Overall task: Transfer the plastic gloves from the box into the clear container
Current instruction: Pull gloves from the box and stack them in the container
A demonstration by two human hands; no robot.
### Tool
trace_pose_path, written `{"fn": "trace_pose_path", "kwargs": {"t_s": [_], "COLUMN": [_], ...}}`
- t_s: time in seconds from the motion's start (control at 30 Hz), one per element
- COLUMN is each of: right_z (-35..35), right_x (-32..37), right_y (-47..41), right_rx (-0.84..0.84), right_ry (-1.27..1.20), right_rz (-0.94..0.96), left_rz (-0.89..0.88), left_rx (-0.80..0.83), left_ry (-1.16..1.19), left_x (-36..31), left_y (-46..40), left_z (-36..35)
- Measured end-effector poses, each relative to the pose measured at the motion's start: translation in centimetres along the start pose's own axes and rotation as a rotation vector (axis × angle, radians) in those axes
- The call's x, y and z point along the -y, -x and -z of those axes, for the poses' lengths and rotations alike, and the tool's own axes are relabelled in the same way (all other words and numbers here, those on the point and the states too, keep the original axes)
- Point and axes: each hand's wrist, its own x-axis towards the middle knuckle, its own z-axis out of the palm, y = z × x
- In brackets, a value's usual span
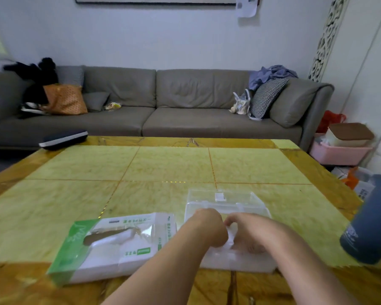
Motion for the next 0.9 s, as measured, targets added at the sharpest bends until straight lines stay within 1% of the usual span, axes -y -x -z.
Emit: {"fn": "trace_pose_path", "kwargs": {"t_s": [0.07,0.13,0.2,0.3,0.37,0.43,0.47,0.5,0.53,0.6,0.67,0.73,0.83,0.9], "right_z": [-0.3,-0.7,-1.3,-1.7,-1.6,-1.7,-2.1,-2.7,-3.5,-5.5,-7.9,-9.5,-10.5,-10.6], "right_x": [0.6,0.3,0.1,0.9,2.3,4.3,5.7,7.0,8.3,10.6,12.0,13.1,13.4,13.2], "right_y": [0.2,0.3,0.4,2.0,3.6,5.0,5.5,5.9,6.3,6.1,4.9,4.0,3.2,2.9], "right_rx": [-0.029,-0.127,-0.235,-0.387,-0.506,-0.637,-0.702,-0.753,-0.753,-0.638,-0.494,-0.412,-0.424,-0.437], "right_ry": [0.046,0.053,0.056,0.113,0.174,0.191,0.172,0.138,0.106,0.062,0.074,0.106,0.132,0.14], "right_rz": [0.0,-0.007,-0.009,-0.02,-0.022,0.04,0.118,0.242,0.386,0.618,0.729,0.758,0.747,0.746], "left_rz": [-0.027,-0.045,-0.089,-0.226,-0.262,-0.199,-0.131,-0.046,0.044,0.175,0.2,0.18,0.173,0.173], "left_rx": [-0.03,-0.077,-0.148,-0.364,-0.533,-0.694,-0.756,-0.795,-0.794,-0.691,-0.57,-0.512,-0.476,-0.501], "left_ry": [0.031,0.056,0.195,0.44,0.53,0.524,0.492,0.434,0.363,0.218,0.162,0.124,0.142,0.216], "left_x": [0.7,1.1,2.4,5.5,8.4,11.8,13.9,15.9,17.7,20.1,21.1,21.5,21.8,21.9], "left_y": [0.8,1.8,2.8,4.6,5.8,7.3,7.9,8.1,8.4,8.1,7.7,7.2,6.8,6.7], "left_z": [0.2,0.3,-0.2,-0.7,-0.6,-0.3,-0.3,-0.3,-0.3,-0.4,-0.7,-1.0,-0.8,-0.6]}}
